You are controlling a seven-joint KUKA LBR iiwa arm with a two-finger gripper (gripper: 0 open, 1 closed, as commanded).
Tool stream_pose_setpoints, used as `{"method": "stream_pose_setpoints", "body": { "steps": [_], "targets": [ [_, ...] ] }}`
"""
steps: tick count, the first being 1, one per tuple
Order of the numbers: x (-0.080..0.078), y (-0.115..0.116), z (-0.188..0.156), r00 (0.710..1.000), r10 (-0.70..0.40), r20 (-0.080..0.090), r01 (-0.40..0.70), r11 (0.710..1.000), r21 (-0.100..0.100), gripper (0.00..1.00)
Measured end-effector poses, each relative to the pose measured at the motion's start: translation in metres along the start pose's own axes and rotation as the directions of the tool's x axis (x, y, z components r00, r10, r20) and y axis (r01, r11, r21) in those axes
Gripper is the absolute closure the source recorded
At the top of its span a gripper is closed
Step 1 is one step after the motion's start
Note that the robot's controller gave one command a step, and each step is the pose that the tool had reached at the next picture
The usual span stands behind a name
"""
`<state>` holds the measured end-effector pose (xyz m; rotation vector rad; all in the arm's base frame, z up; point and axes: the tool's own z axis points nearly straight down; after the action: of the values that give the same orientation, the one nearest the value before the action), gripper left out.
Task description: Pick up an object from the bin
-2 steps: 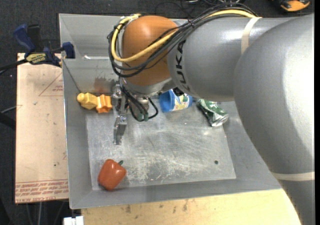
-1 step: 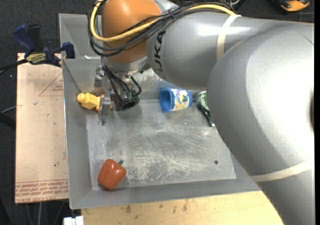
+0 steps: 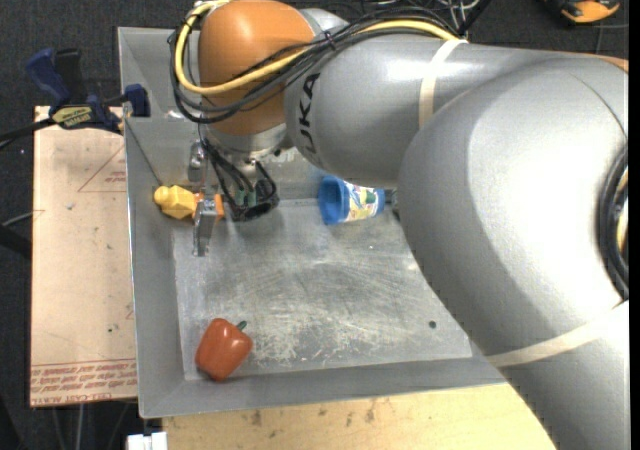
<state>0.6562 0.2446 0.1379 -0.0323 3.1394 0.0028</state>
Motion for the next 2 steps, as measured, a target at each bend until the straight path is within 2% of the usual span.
{"method": "stream_pose_setpoints", "body": {
  "steps": [1, 2],
  "targets": [
    [0.001, 0.006, 0.014, 0.999, 0.041, -0.001, -0.041, 0.999, 0.000, 0.00],
    [-0.001, 0.000, 0.066, 0.997, 0.072, -0.002, -0.072, 0.997, -0.004, 0.00]
  ]
}}
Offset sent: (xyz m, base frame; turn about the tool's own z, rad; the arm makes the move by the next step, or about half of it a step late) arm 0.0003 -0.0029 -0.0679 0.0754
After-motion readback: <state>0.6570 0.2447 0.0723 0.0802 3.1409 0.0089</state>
